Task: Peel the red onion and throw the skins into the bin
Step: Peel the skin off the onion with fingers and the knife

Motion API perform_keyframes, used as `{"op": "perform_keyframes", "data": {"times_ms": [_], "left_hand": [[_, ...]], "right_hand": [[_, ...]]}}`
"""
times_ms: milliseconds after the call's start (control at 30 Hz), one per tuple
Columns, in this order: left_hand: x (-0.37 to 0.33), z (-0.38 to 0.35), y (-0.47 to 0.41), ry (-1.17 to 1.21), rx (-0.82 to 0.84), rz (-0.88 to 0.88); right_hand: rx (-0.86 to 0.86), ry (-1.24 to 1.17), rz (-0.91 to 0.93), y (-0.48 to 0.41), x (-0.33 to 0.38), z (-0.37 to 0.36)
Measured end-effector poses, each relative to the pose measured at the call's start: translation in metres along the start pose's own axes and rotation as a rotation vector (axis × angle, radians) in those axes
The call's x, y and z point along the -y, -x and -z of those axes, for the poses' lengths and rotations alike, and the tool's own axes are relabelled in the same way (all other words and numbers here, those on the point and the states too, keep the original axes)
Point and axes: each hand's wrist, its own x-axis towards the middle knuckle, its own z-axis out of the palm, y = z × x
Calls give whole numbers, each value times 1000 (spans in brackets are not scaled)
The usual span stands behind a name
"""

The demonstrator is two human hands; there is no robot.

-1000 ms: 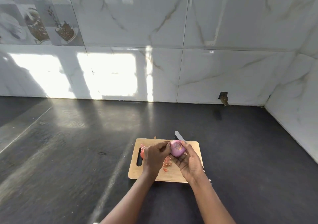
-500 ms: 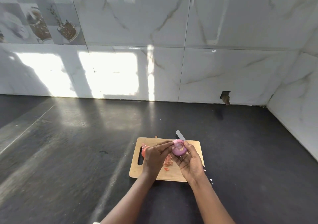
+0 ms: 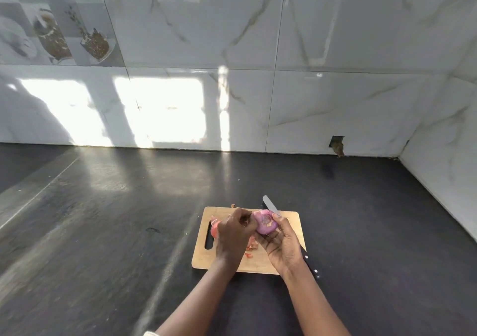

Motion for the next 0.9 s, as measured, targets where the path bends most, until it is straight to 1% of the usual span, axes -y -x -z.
{"op": "perform_keyframes", "data": {"times_ms": [100, 167, 267, 367, 533, 600, 733, 900], "left_hand": [[-4, 4, -3, 1, -3, 87], [-6, 6, -5, 33, -21, 145], [-8, 7, -6, 77, 2, 186], [-6, 6, -8, 128, 1, 272], [4, 2, -16, 88, 3, 434], [8, 4, -18, 42, 46, 467], [13, 4, -16, -86, 153, 440], [10, 4, -11, -163, 147, 340]], "right_hand": [[-1, -22, -3, -3, 1, 0], [0, -24, -2, -3, 2, -1], [-6, -27, -5, -5, 3, 0], [-16, -7, -22, -7, 3, 2], [-14, -22, -63, -11, 1, 6], [0, -40, -63, -10, 3, 6], [4, -67, -15, -13, 5, 8], [19, -78, 48, -17, 6, 9]]}}
